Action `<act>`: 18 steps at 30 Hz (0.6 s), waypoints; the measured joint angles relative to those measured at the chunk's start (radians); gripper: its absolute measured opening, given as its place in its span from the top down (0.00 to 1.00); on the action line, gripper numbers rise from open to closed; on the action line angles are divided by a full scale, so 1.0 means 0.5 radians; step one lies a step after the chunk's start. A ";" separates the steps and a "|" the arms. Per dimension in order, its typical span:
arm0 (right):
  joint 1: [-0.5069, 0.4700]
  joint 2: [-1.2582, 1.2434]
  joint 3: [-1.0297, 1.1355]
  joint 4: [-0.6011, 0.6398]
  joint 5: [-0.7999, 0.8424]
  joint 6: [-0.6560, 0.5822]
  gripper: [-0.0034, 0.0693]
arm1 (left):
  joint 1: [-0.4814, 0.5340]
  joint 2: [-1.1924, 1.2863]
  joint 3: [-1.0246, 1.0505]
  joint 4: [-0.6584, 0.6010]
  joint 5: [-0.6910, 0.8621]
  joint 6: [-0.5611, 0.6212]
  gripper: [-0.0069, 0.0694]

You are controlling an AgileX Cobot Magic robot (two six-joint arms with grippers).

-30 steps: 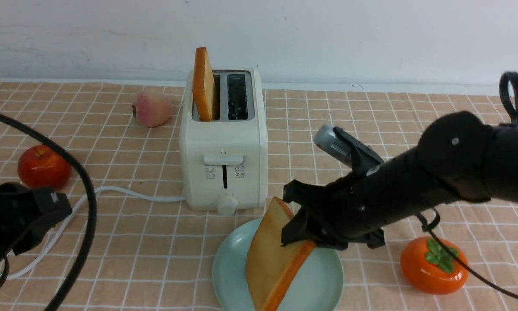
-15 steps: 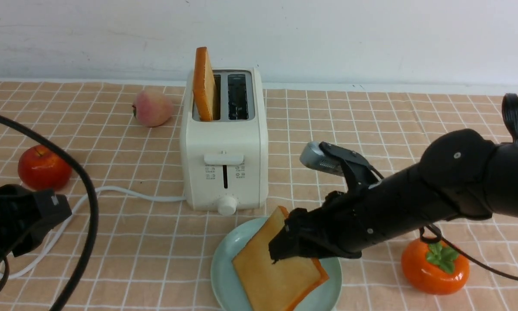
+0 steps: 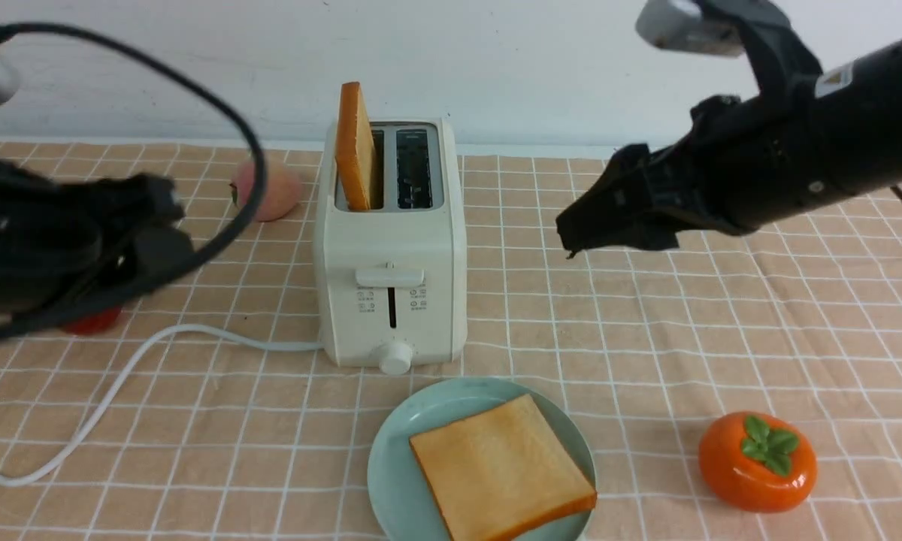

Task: Take toasted bread from bread machine on light coffee tablecloth place on plate.
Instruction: 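Reach for a toast slice standing in the toaster with the left gripper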

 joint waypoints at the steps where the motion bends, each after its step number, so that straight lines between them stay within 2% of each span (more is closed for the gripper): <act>1: 0.024 -0.029 -0.026 -0.005 0.032 0.002 0.28 | 0.000 0.095 -0.105 -0.005 0.022 0.036 0.49; 8: 0.152 -0.162 -0.066 -0.077 0.141 0.008 0.34 | 0.000 0.708 -0.807 -0.066 0.234 0.188 0.43; 14: 0.264 -0.194 -0.066 -0.269 0.191 0.116 0.33 | 0.000 1.082 -1.196 -0.095 0.412 0.195 0.33; 18: 0.268 -0.194 -0.066 -0.436 0.201 0.294 0.33 | -0.002 1.294 -1.423 -0.234 0.425 0.247 0.21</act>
